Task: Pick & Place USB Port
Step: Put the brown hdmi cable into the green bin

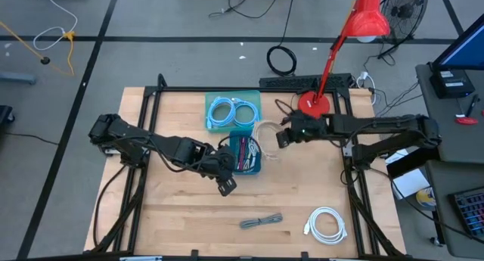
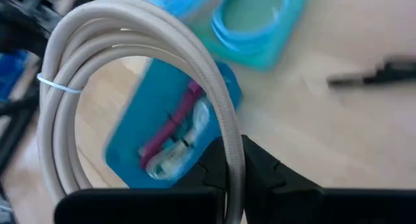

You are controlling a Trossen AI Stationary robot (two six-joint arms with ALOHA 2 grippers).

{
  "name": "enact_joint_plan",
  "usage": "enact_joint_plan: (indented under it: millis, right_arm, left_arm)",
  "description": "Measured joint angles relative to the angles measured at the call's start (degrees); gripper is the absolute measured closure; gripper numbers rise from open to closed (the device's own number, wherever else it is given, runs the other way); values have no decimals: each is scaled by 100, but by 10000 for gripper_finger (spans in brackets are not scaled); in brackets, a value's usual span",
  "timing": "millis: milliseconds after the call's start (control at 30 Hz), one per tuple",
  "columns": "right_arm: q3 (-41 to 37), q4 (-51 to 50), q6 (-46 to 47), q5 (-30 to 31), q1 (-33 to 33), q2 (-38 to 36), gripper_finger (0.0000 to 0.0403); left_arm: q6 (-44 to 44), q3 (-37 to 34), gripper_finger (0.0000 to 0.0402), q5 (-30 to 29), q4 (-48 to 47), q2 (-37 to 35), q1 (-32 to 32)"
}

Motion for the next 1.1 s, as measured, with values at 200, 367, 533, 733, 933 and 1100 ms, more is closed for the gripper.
enact_joint_plan:
  millis: [200, 367, 533, 733, 933, 1100]
  right_arm:
    - [644, -33, -478, 112, -296, 338, 393]
    - [1160, -8, -799, 93, -580, 856, 393]
    - [1715, 1, -1178, -159, -902, 1578, 393]
    - [2195, -39, -1402, -628, -1259, 2348, 393]
    - [2409, 16, -1457, -812, -1407, 2634, 393]
    - [2437, 113, -1457, -854, -1519, 2644, 393]
  left_arm:
    - [-412, 0, 284, -179, -528, 0, -2]
    - [-877, 0, 284, -346, -1060, 0, -26]
    - [-1151, 0, 284, -595, -1252, 0, -111]
    - [-1256, 0, 284, -684, -1267, 0, -157]
    - [-1331, 0, 284, -657, -1266, 0, -189]
    - [-1379, 0, 284, -658, -1309, 0, -273]
